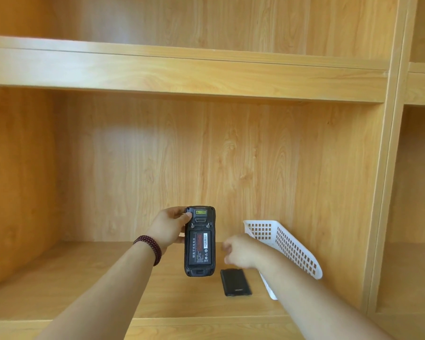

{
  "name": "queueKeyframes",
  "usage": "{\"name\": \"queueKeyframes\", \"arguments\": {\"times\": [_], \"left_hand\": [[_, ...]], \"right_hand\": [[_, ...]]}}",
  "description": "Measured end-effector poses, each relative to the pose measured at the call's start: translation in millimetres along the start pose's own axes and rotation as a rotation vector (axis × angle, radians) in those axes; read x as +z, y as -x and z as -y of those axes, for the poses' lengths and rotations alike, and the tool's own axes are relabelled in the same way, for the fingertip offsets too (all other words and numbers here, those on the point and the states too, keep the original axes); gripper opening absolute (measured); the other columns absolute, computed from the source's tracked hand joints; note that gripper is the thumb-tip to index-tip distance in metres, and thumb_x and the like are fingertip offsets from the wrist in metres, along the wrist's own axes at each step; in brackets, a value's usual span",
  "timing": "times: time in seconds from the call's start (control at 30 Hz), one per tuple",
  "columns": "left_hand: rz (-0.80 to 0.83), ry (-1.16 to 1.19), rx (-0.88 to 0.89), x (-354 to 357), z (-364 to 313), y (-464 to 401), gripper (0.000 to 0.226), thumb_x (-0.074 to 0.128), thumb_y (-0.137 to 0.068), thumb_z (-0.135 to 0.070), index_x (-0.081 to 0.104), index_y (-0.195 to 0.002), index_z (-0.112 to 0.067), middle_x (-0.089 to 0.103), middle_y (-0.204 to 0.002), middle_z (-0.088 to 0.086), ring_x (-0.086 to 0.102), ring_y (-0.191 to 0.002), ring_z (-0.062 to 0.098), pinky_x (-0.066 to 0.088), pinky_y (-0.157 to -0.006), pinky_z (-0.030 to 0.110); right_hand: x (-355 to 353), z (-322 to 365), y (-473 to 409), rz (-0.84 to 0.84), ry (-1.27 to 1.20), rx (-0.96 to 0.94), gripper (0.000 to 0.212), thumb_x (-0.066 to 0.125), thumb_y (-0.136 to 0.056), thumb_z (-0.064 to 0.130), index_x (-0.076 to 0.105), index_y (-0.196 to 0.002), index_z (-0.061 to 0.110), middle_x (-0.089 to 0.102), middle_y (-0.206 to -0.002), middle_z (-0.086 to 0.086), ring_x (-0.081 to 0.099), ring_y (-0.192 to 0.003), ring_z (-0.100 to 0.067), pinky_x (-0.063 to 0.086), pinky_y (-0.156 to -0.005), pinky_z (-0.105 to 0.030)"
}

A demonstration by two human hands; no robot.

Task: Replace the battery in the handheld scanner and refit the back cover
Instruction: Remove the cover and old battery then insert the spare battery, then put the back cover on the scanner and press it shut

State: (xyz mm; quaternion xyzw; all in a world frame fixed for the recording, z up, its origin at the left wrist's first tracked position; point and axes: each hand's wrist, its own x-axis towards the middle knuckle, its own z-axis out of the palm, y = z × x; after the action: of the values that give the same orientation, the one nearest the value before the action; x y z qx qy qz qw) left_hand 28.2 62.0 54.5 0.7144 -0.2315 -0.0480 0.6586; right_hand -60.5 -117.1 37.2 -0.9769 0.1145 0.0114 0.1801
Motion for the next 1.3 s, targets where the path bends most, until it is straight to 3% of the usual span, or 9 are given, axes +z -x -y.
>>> {"name": "queueKeyframes", "arguments": {"times": [0.07,0.2,0.3,0.57,0.77,0.97,1.07,1.3], "left_hand": [[0.003,0.004,0.0,-1.1,1.7,0.6,0.021,0.052,-0.099,-0.016,0.065,-0.114,-0.01,0.073,-0.099,0.01,0.071,-0.082,0.021,0.06,-0.06,0.031],[-0.004,0.001,0.015,-1.2,3.9,1.7,0.021,0.052,-0.099,-0.016,0.065,-0.114,-0.01,0.073,-0.099,0.009,0.071,-0.082,0.021,0.06,-0.06,0.031],[-0.011,0.013,0.017,-1.4,5.1,2.5,0.021,0.053,-0.098,-0.015,0.064,-0.115,-0.009,0.073,-0.099,0.009,0.07,-0.081,0.02,0.06,-0.059,0.03],[-0.011,0.026,-0.009,-1.5,7.1,2.4,0.021,0.053,-0.098,-0.016,0.064,-0.115,-0.009,0.072,-0.103,0.012,0.07,-0.084,0.022,0.06,-0.062,0.033],[-0.002,0.021,-0.002,1.8,7.3,3.0,0.021,0.053,-0.098,-0.015,0.064,-0.115,-0.009,0.073,-0.102,0.012,0.07,-0.084,0.023,0.061,-0.063,0.034],[0.008,0.014,0.009,4.8,6.8,2.6,0.021,0.053,-0.098,-0.016,0.063,-0.116,-0.01,0.073,-0.104,0.011,0.07,-0.085,0.022,0.06,-0.062,0.033],[0.009,0.016,0.006,5.5,6.0,2.2,0.022,0.053,-0.098,-0.016,0.063,-0.117,-0.01,0.073,-0.104,0.011,0.07,-0.085,0.023,0.06,-0.063,0.034],[0.011,0.018,0.004,7.3,5.1,0.9,0.024,0.054,-0.098,-0.016,0.062,-0.12,-0.009,0.073,-0.104,0.011,0.07,-0.085,0.022,0.06,-0.06,0.032]], "right_hand": [[8.1,8.1,-3.4,0.105,0.194,0.041,0.052,0.061,-0.094,0.028,0.049,-0.141,0.013,0.054,-0.142,-0.008,0.056,-0.123,-0.029,0.048,-0.1,-0.038],[25.0,13.7,-16.1,0.242,0.355,0.118,0.053,0.062,-0.092,0.033,0.052,-0.137,0.007,0.056,-0.139,-0.011,0.057,-0.12,-0.032,0.048,-0.091,-0.039],[31.9,10.8,-22.9,0.285,0.391,0.146,0.056,0.06,-0.092,0.031,0.048,-0.142,0.01,0.049,-0.147,-0.01,0.052,-0.127,-0.033,0.047,-0.101,-0.042],[23.0,0.4,-21.6,0.215,0.282,0.183,0.068,0.074,-0.082,0.04,0.052,-0.137,0.006,0.055,-0.137,-0.009,0.059,-0.117,-0.031,0.051,-0.096,-0.041],[16.7,-1.8,-14.7,0.047,0.255,0.143,0.091,0.081,-0.074,0.042,0.039,-0.147,0.01,0.026,-0.156,-0.007,0.039,-0.134,-0.032,0.045,-0.104,-0.047],[1.8,7.2,-7.0,0.039,0.313,0.037,0.067,0.07,-0.09,0.019,0.038,-0.149,0.011,0.033,-0.152,-0.008,0.045,-0.132,-0.031,0.045,-0.105,-0.042],[-5.4,-0.1,0.5,0.012,0.262,-0.016,0.052,0.062,-0.093,0.012,0.048,-0.143,0.013,0.041,-0.149,-0.009,0.049,-0.129,-0.03,0.045,-0.104,-0.038],[-25.2,-25.7,13.5,-0.225,-0.121,-0.102,0.028,0.06,-0.094,0.009,0.068,-0.118,0.02,0.063,-0.129,-0.004,0.057,-0.097,-0.015,0.048,-0.084,-0.03]]}}
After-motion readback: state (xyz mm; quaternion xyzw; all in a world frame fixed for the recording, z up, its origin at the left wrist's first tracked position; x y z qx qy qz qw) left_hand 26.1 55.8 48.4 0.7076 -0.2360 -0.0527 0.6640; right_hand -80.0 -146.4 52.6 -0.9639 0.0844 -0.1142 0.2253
